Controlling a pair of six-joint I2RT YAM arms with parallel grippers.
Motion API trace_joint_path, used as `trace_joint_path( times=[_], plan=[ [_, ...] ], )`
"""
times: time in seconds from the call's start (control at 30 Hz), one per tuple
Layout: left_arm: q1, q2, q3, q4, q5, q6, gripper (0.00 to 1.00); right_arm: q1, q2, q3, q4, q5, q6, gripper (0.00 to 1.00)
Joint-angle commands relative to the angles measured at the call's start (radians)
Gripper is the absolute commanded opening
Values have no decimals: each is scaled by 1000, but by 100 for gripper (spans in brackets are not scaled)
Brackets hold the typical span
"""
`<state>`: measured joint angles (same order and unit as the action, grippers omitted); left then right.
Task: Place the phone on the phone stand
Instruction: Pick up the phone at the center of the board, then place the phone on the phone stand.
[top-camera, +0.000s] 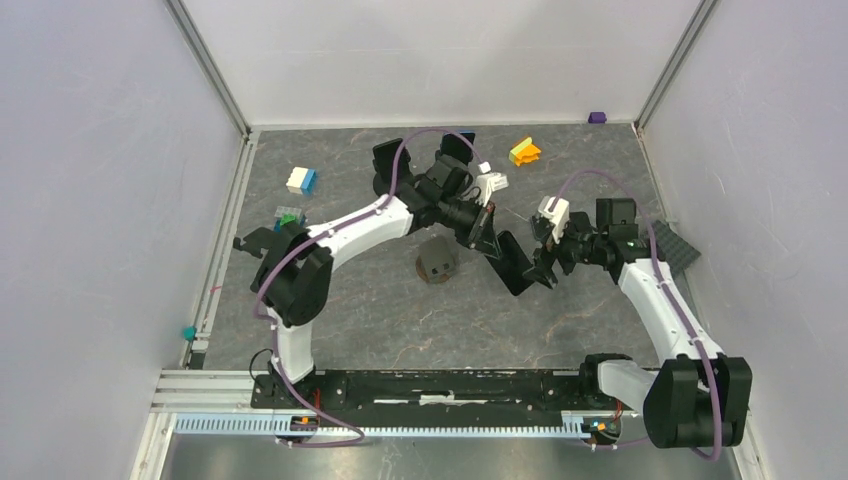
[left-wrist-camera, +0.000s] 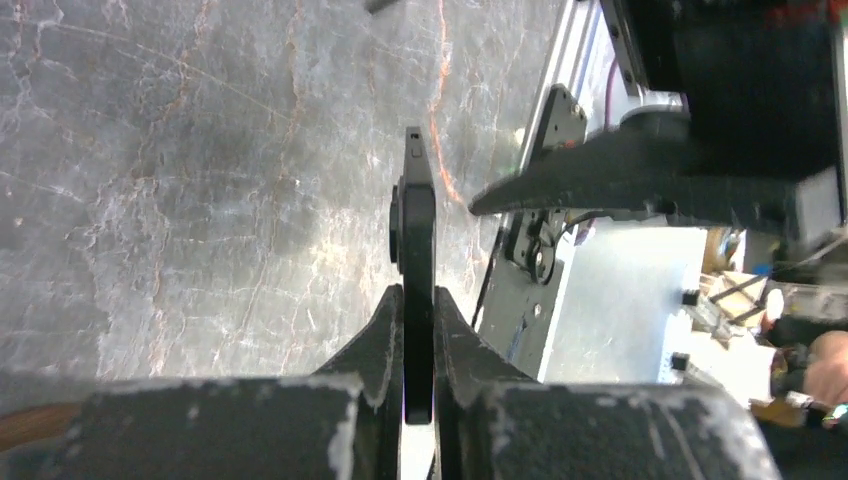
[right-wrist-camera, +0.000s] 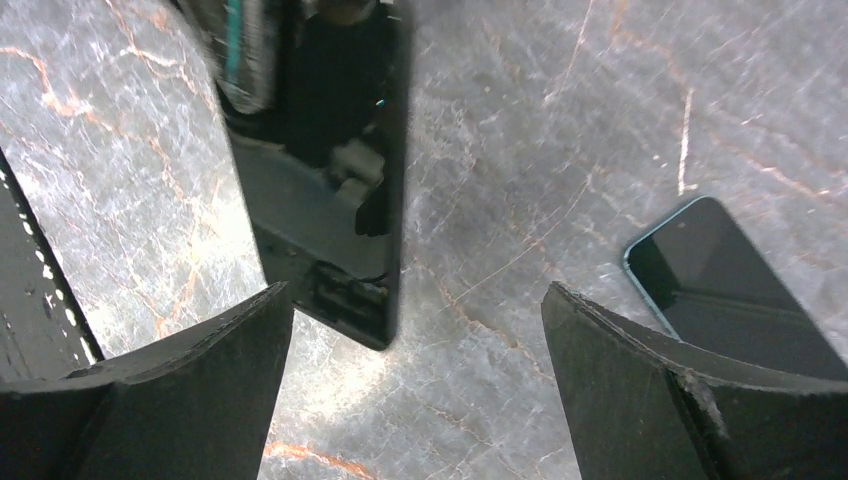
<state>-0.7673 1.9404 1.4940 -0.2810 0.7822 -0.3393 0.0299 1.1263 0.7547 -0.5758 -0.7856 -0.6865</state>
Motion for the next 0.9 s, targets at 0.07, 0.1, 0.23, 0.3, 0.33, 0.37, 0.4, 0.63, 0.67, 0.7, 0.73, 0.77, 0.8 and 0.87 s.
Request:
trace_joint_path(
  times=[0.07, 0.1, 0.23, 0.3, 0.33, 0.37, 0.4, 0.63, 0.67, 0.7, 0.73, 0.77, 0.8, 0.87],
  plan=[
    [1, -153, 150, -440, -50, 509, 2, -24, -54, 63, -10, -83, 42, 98],
    [5, -159, 178, -507, -74, 547, 2, -24, -59, 61, -5, -84, 46, 98],
    [34, -180, 254, -699, -112, 696, 2, -23, -62, 21, 34, -84, 57, 98],
    [54, -185, 284, -771, -130, 742, 2, -24, -54, -2, 51, -81, 59, 98],
    [66, -188, 300, -803, -136, 758, 2, -24, -50, -12, 60, -81, 57, 98],
    [78, -190, 308, -823, -137, 775, 2, -24, -46, -25, 69, -81, 56, 98],
    [94, -195, 313, -836, -138, 786, 2, -23, -45, -36, 81, -81, 58, 98],
    [186, -184, 323, -868, -127, 830, 2, -24, -31, -63, 101, -84, 54, 98],
    [201, -179, 322, -868, -118, 831, 2, -24, -30, -64, 102, -84, 52, 98],
    [213, -173, 322, -871, -100, 834, 2, -24, -29, -66, 101, -84, 51, 98],
    [226, -167, 322, -875, -85, 837, 2, -24, -27, -67, 101, -83, 50, 98],
    [234, -162, 324, -883, -72, 847, 2, -24, -27, -69, 102, -81, 49, 98],
    [239, -155, 325, -891, -63, 855, 2, -24, -28, -70, 101, -80, 48, 98],
    [246, -140, 332, -909, -45, 865, 2, -24, -27, -72, 102, -78, 47, 98]
  ],
)
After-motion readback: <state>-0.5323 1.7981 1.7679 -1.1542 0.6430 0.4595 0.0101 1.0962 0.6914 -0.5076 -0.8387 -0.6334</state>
